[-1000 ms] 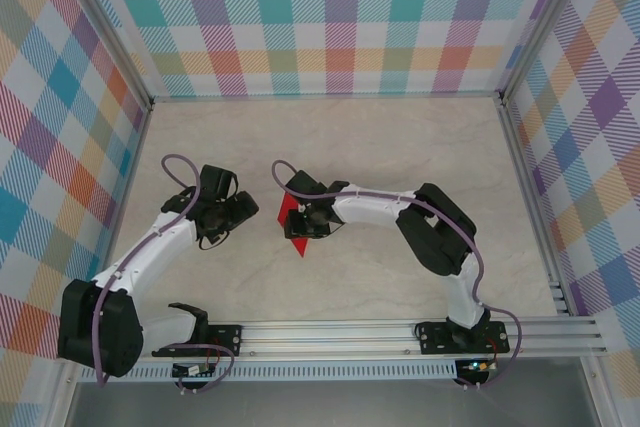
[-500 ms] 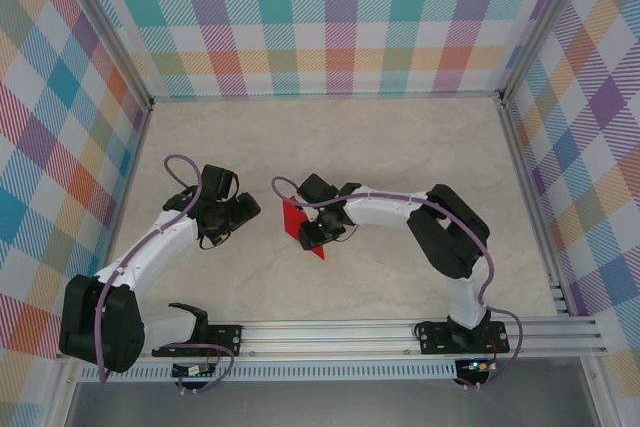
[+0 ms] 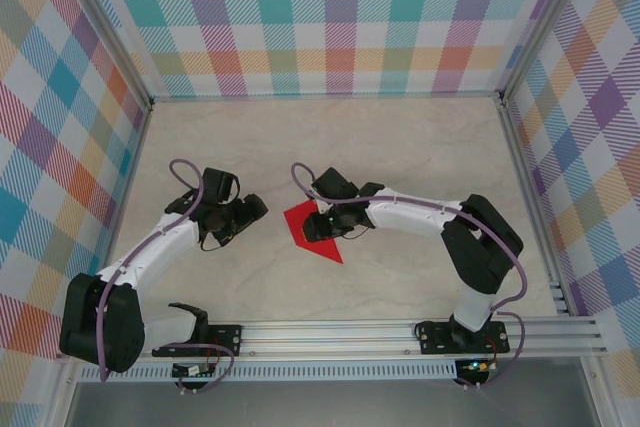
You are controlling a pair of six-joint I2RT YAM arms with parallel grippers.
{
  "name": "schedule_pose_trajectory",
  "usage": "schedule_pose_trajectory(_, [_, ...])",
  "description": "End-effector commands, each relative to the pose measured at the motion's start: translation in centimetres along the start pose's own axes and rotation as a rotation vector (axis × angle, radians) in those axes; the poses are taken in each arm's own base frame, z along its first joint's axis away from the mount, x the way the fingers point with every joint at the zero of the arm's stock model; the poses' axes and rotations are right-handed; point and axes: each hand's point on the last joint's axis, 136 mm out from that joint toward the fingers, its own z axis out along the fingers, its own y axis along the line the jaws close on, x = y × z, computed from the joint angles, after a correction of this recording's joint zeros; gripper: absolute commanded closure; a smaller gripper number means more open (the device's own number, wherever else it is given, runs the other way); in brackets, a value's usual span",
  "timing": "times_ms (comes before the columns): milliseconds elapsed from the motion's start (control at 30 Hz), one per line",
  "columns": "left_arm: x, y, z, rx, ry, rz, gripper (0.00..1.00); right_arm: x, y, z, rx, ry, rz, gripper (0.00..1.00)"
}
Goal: Fold a paper plane with a square sheet of paper (pick it up from the middle)
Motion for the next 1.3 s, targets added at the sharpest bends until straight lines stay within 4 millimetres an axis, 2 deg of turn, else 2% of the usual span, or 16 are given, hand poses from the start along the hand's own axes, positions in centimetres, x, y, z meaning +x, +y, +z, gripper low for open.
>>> schedule_pose_trajectory(0, [0.2,-0.7,0.3,0.06,0.028,-0.006,0.13,-0.8,-0.5,0.9,-0.015,-0.061,0.23,0.63])
schedule_pose_trajectory(133, [0.6,-1.1,0.4,0.085,0.044,-0.006,0.13,-0.4,-2.1,1.5,0.038,-0.06,0.297,0.64])
schedule_pose_trajectory(600, [2.4,-2.9,1.1,0.197,0.111,-0.005,0.14,1.4,-4.5,2.9,0.038,0.007,0.349,0.65])
schedule_pose_trajectory(800, [3.7,-4.5,1.5,0.261,0.153,-0.008,0.2,2.1,-5.5,3.3,0.008,0.028,0.4,0.7])
schedule_pose_trajectory(1100, [7.1,-6.3,3.2,0.276,0.248,0.027,0.28,3.1,-6.6,3.7,-0.031,0.05,0.463,0.71])
schedule_pose_trajectory(1267, [9.2,-6.9,4.5,0.275,0.295,0.046,0.37,3.1,-6.9,3.7,-0.036,0.051,0.472,0.71])
